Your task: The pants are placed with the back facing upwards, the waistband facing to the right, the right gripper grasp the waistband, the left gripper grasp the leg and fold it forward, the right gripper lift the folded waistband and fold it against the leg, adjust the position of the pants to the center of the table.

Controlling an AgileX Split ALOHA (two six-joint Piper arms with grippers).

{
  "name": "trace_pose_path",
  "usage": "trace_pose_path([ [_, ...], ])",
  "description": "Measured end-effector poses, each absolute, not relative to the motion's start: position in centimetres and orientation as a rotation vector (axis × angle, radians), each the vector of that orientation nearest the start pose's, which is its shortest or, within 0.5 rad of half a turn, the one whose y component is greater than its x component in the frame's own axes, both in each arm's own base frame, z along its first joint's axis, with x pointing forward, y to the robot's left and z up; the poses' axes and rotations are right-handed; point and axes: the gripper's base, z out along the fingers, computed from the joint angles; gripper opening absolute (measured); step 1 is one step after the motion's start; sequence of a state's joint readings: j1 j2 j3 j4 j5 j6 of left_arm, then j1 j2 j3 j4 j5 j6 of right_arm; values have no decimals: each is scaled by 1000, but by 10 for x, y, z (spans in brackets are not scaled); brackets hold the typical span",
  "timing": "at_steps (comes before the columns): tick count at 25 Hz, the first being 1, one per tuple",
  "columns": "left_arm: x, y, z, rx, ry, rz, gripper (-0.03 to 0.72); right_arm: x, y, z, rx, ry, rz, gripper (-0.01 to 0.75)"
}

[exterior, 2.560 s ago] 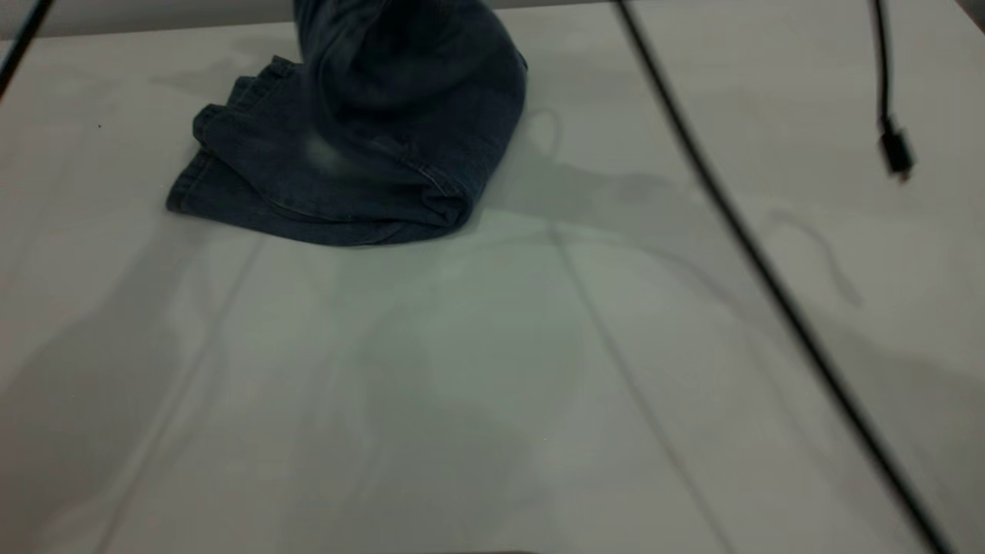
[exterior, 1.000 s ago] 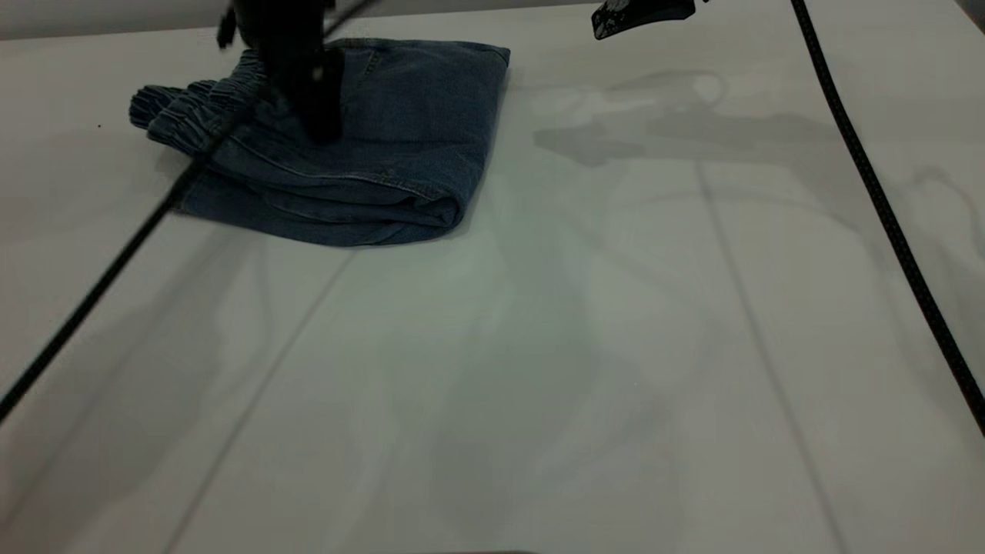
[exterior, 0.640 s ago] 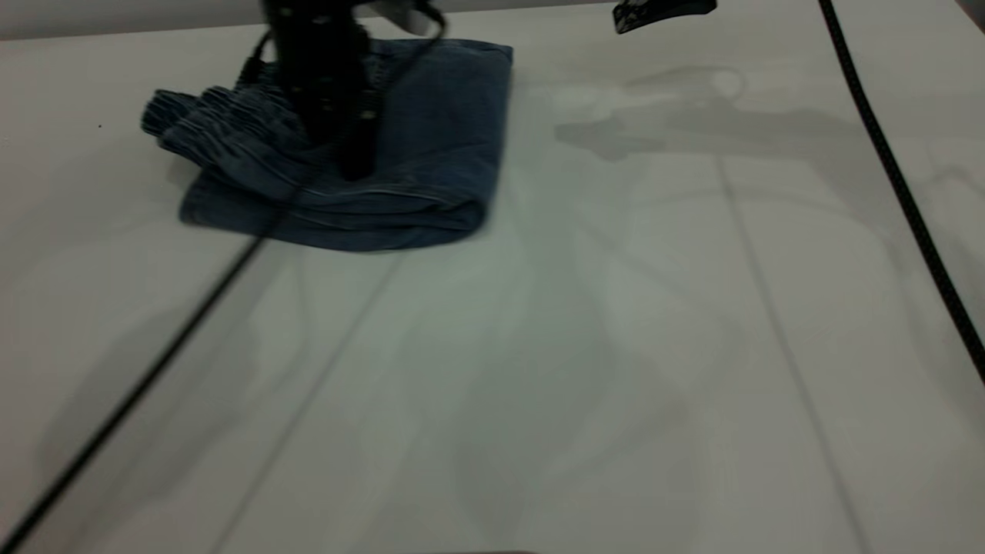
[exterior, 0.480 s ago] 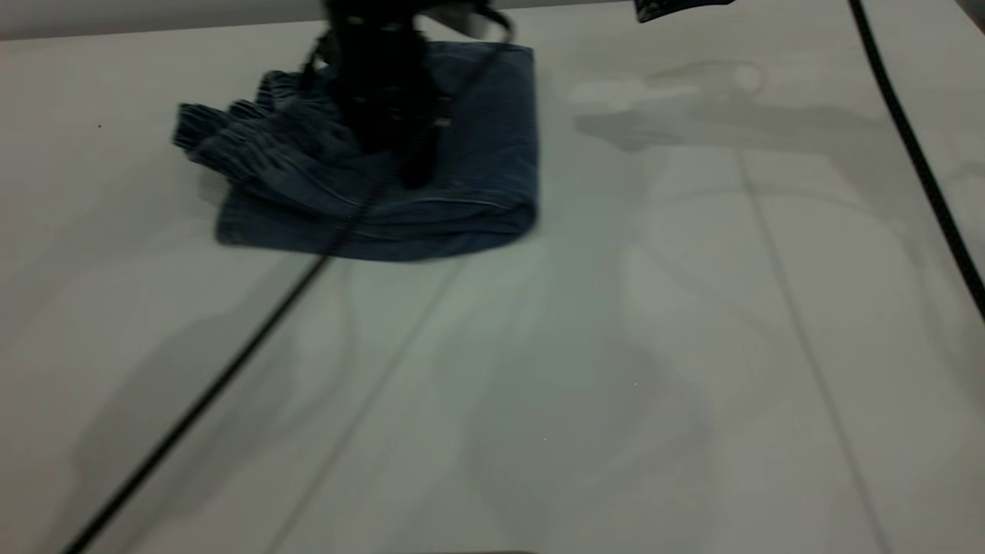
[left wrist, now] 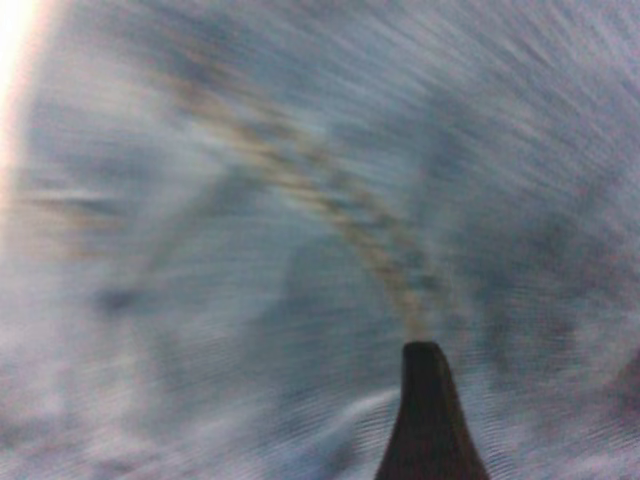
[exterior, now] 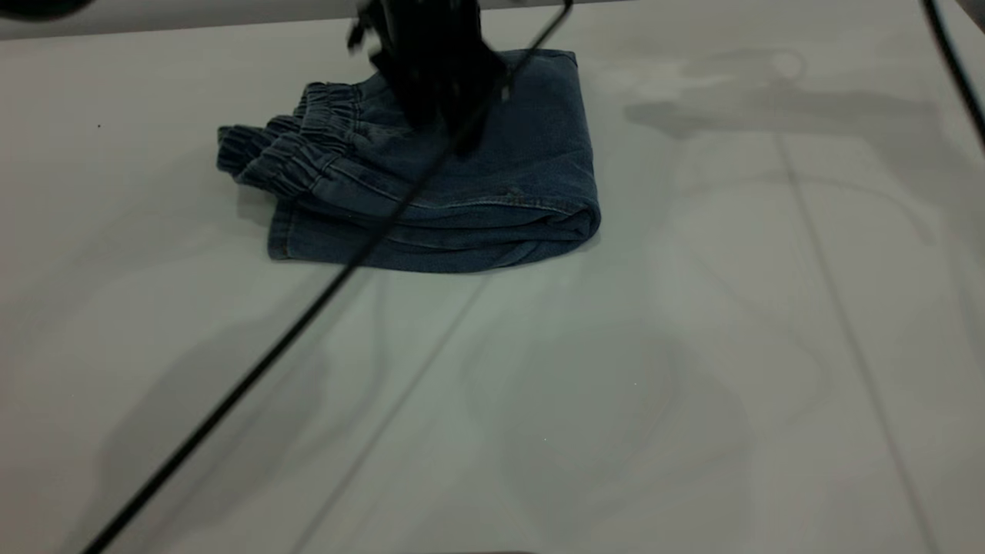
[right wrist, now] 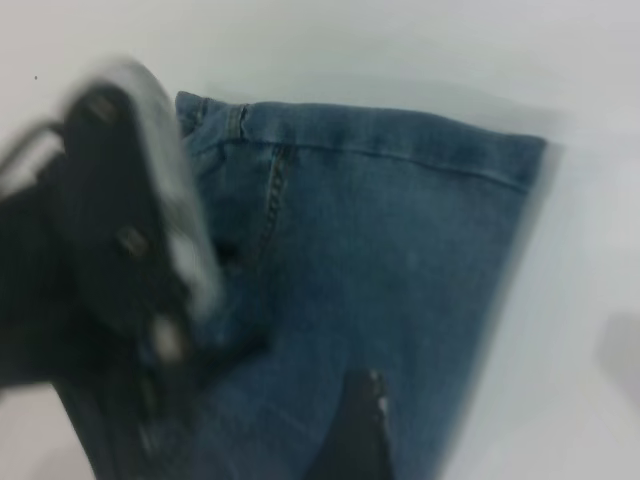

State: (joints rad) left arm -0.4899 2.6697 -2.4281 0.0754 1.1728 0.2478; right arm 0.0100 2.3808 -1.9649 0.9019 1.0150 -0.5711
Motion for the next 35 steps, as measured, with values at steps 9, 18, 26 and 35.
trace_pose_path([
  [9,473,-233,267,766,2449,101,464,515,38,279,-175,2473,850,590],
  [18,422,-194,408,627,2206,80,464,454,37,409,-129,2316,690,579],
  [26,332,-135,483,478,2149,116,464,353,38,489,-126,2223,636,531],
  [35,192,-67,489,358,2152,52,464,231,41,474,-200,2295,612,531],
])
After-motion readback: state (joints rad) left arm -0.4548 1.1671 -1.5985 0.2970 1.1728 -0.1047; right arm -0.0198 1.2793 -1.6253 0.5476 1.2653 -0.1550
